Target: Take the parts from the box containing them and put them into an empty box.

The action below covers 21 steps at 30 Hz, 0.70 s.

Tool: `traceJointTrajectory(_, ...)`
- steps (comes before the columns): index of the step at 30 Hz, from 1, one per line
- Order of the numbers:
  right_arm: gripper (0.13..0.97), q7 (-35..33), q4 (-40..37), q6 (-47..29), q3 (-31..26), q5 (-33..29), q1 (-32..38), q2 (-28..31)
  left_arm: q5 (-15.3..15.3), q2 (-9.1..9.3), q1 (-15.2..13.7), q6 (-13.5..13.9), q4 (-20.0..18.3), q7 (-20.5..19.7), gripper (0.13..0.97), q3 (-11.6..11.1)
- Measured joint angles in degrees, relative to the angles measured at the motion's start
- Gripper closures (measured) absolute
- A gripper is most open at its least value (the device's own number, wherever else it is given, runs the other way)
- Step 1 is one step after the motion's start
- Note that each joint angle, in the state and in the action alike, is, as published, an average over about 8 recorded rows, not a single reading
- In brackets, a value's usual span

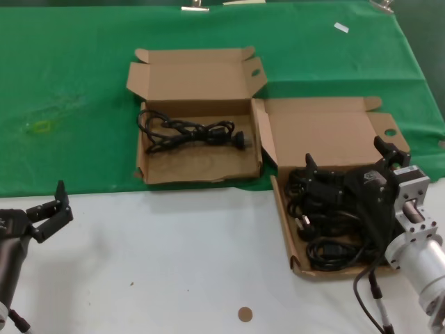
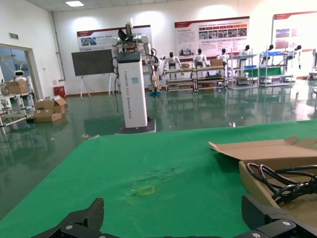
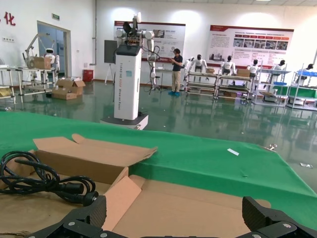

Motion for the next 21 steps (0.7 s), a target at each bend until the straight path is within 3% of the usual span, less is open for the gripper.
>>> traceJointTrajectory(21,0.129,0.0,0.0,0.0,0.0,0.0,0.0,0.0,0.0,0.00,0.0,0.0,0.0,0.0,0.132,0.0)
